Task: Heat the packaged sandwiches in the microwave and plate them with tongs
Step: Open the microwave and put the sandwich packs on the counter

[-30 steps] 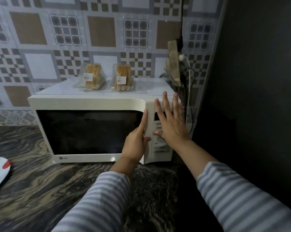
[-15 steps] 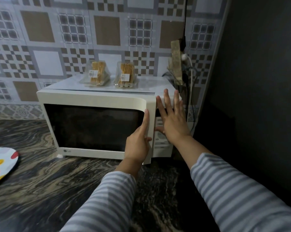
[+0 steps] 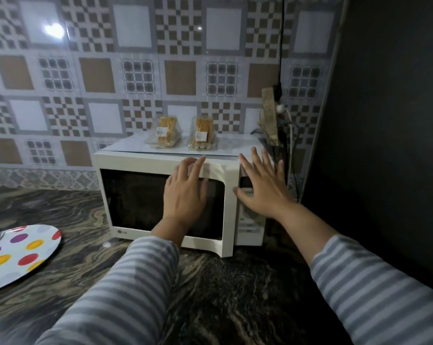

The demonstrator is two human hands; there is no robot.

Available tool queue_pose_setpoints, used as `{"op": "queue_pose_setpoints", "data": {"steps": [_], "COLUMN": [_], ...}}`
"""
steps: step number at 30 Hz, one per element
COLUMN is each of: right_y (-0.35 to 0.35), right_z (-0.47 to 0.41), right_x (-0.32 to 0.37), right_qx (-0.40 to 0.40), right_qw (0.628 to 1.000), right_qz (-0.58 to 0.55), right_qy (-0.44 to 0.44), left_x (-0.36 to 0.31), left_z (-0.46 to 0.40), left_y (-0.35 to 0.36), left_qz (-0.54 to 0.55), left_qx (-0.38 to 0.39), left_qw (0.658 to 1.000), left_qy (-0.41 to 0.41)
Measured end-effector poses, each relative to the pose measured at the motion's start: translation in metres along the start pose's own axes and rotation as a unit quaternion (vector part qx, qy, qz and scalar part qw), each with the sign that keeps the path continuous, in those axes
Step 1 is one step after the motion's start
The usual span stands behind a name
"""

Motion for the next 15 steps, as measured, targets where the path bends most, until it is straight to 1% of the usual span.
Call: {"op": "queue_pose_setpoints", "data": {"steps": [1, 4, 6, 11, 15], "right_y": [-0.003, -0.006, -0.004, -0.002, -0.01], "right_z": [-0.003, -0.009, -0.009, 0.002, 0.018], "right_x": [0.002, 0.009, 0.011, 0.018, 0.033], "right_qx": [-0.001, 0.001, -0.006, -0.006, -0.008], "right_qw": [1.0, 1.0, 0.999, 0.998, 0.996], "right_qz": [0.004, 0.016, 0.028, 0.01, 0.021], "right_qy": [0.001, 0.003, 0.014, 0.055, 0.086], "left_x": [0.002, 0.012, 0.015, 0.017, 0.02], "left_z": [-0.01, -0.026, -0.025, -0.018, -0.009], "left_y": [-0.002, 0.011, 0.019, 0.016, 0.005], "left_qz": [-0.024, -0.048, -0.06, -0.058, -0.049], "left_qx": [0.018, 0.139, 0.194, 0.216, 0.234], "left_qw": [1.0, 0.988, 0.977, 0.973, 0.97], "left_qy": [-0.008, -0.05, -0.062, -0.056, -0.034]}}
Point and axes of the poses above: each hand's wrist, its own z-axis away from the middle knuckle, its own y-axis out of the palm, x = y × z, the point moved 7 cm from there along -z, towards the middle knuckle, and after that the axes turned 5 degrees about x, right-handed, at the moved point
